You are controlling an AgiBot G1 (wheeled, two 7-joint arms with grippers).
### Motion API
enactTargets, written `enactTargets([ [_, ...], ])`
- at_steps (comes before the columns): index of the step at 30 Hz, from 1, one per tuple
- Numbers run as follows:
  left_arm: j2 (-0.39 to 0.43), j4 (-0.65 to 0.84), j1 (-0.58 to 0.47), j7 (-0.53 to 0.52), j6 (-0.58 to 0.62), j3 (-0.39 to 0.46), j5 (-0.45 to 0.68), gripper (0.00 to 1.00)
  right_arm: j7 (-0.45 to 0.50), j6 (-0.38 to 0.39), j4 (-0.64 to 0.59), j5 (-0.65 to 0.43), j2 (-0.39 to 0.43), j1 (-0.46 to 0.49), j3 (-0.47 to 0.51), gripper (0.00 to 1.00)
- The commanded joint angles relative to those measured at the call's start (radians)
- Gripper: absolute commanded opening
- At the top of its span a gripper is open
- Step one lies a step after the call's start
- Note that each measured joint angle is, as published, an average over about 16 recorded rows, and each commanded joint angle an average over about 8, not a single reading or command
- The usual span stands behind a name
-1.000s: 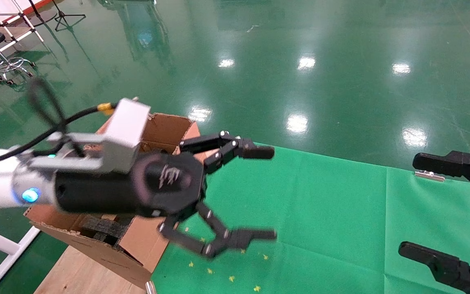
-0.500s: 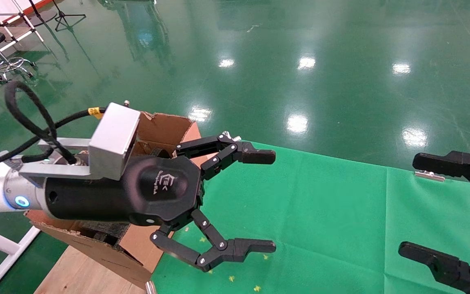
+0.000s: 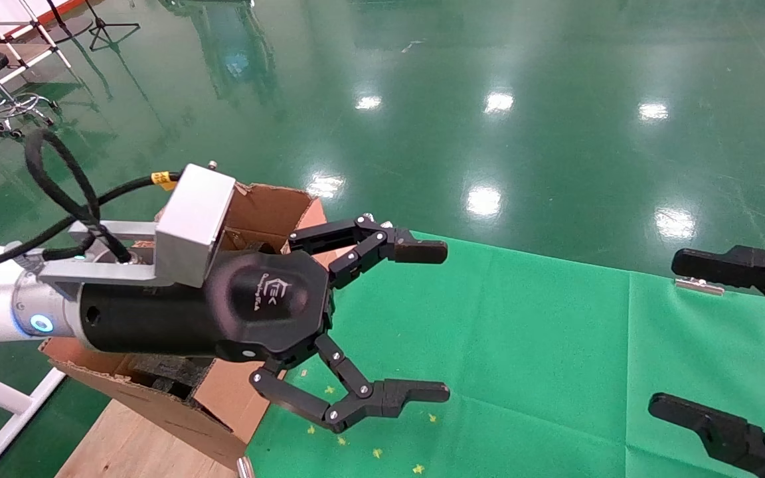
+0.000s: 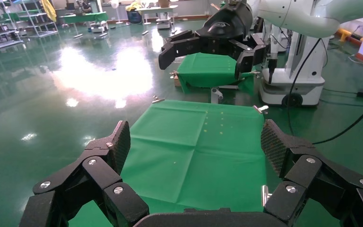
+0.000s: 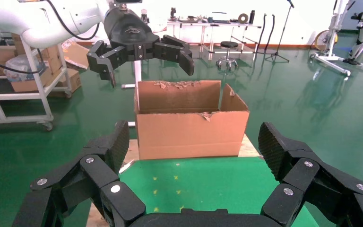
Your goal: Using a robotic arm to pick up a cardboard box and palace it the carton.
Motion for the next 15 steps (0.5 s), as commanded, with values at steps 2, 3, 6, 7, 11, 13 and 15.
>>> enactTargets([
  [2, 0.000, 0.002, -0.001, 0.000, -0.001, 0.001, 0.001, 1.00, 0.000, 0.000, 0.000, 0.000, 0.000, 0.000, 0.000, 1.00],
  [3, 0.000, 0.002, -0.002, 0.000, -0.001, 0.002, 0.002, 1.00, 0.000, 0.000, 0.000, 0.000, 0.000, 0.000, 0.000, 1.00],
  [6, 0.000, 0.003, -0.003, -0.001, -0.001, 0.003, 0.003, 1.00, 0.000, 0.000, 0.000, 0.000, 0.000, 0.000, 0.000, 1.00],
  [7, 0.001, 0.003, -0.003, -0.001, -0.001, 0.003, 0.003, 1.00, 0.000, 0.000, 0.000, 0.000, 0.000, 0.000, 0.000, 1.00],
  [11, 0.001, 0.004, -0.004, -0.001, -0.001, 0.004, 0.003, 1.00, 0.000, 0.000, 0.000, 0.000, 0.000, 0.000, 0.000, 1.00],
  [13, 0.001, 0.004, -0.004, -0.001, -0.002, 0.004, 0.004, 1.00, 0.000, 0.000, 0.000, 0.000, 0.000, 0.000, 0.000, 1.00],
  [15, 0.001, 0.004, -0.004, -0.001, -0.002, 0.004, 0.004, 1.00, 0.000, 0.000, 0.000, 0.000, 0.000, 0.000, 0.000, 1.00],
])
